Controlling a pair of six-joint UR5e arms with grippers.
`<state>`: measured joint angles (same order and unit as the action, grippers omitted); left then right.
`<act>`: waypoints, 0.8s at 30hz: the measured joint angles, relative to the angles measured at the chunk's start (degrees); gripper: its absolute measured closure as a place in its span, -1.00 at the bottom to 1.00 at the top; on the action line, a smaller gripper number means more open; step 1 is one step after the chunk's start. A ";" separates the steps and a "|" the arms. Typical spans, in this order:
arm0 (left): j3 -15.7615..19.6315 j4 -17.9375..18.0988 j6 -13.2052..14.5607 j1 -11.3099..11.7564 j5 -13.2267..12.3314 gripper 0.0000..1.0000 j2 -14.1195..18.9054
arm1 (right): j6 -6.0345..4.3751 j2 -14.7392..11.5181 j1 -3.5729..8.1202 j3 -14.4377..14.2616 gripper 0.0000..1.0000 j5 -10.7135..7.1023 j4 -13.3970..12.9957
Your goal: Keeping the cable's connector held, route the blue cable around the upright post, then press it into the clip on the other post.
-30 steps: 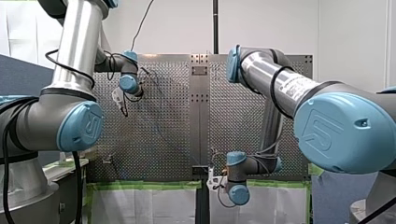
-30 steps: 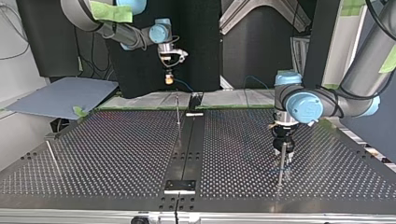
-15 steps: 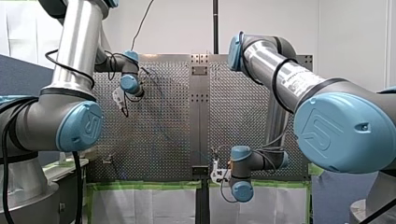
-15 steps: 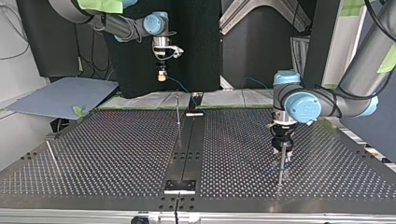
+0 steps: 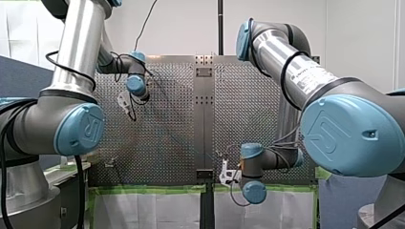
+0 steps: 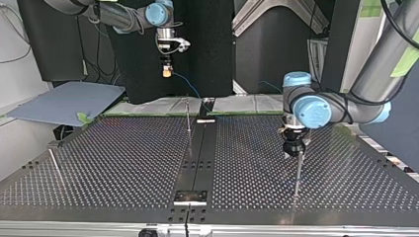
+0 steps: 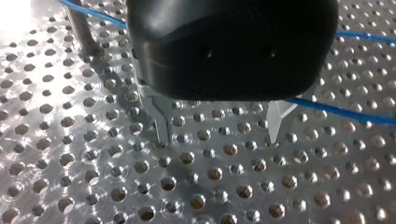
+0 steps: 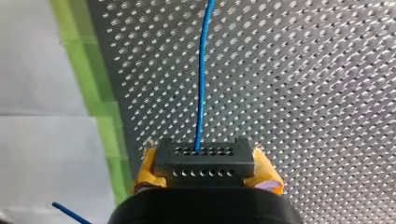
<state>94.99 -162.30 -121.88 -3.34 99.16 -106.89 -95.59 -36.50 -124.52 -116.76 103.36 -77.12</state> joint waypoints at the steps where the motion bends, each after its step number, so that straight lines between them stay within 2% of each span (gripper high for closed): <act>1: 0.00 0.07 -0.51 -0.08 0.24 -1.00 0.00 | 0.00 0.00 0.00 -0.54 1.00 0.00 0.00; 7: 0.00 0.12 -3.84 -0.41 2.15 -1.00 0.02 | 0.07 -0.02 0.02 -2.38 1.00 0.00 -0.05; 17: 0.00 -0.33 -9.16 -0.62 1.93 -1.00 0.02 | 0.39 -0.03 0.02 -2.62 1.00 -0.12 0.12; 24: 0.09 -1.74 -13.24 -0.70 2.84 -1.00 0.03 | 0.45 -0.03 0.01 -2.64 1.00 -0.16 0.24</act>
<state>95.07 -164.04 -135.13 -4.05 102.00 -106.86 -95.15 -36.53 -124.51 -119.41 103.20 -76.87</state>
